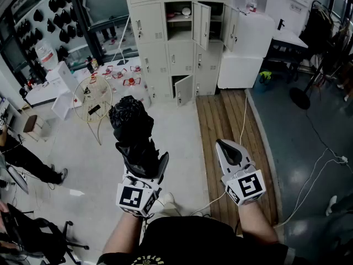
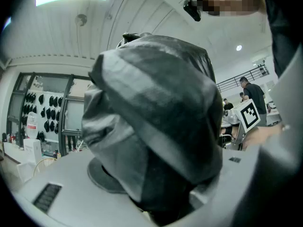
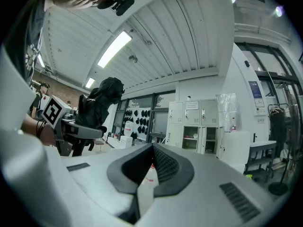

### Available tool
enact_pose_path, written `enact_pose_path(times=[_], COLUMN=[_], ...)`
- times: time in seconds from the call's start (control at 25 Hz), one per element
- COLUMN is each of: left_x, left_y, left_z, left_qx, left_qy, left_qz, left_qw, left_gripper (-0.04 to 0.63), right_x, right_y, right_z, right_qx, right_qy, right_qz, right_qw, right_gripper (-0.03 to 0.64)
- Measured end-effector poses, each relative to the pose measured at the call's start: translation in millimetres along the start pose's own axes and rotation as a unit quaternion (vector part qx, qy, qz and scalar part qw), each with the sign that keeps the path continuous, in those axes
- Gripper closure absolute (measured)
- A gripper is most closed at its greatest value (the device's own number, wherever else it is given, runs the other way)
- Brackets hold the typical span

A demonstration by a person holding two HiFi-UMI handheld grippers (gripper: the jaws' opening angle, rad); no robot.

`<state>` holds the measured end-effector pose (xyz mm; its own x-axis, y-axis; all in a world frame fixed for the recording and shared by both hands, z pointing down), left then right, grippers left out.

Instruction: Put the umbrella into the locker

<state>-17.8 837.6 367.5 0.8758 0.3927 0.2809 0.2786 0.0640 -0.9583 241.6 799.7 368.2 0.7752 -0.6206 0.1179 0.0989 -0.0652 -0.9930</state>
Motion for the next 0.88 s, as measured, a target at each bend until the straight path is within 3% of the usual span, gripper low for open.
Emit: enact_pose_path(times=[0.08,0.36,0.88], left_x=[3,0,-54], left_y=[4,2,-23], left_z=[1,0,-40], left_qx=[0.025,0.034,0.032], left_qy=[-0.005,-0.001,-0.026], left_qz=[-0.013,-0.037,-0.034], left_qw=[0.9996,0.9987,0.9986], left_gripper=[0.314,0.313,0.310], right_x=[-2,-5,7], right_y=[-1,-3,-13], right_z=[2,-7,-73], right_qx=[0.002,0.008,-0.007], right_qy=[0.007,0.024,0.026], right_qz=[0.001,0.005,0.008], right_qw=[1.000,1.000,1.000], right_gripper=[0.588,0.586,0.584])
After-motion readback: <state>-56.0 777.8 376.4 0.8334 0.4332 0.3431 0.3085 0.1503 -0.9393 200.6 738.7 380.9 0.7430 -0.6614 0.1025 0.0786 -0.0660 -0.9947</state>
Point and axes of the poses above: the fingertips, and each gripper's own axes: z backward along the fingers, x to its right, y out of its top, the point moved 8 cm from there along z, backward along the fingers, and after that the axes turned 13 degrees about -z, right-handed, at the moved point
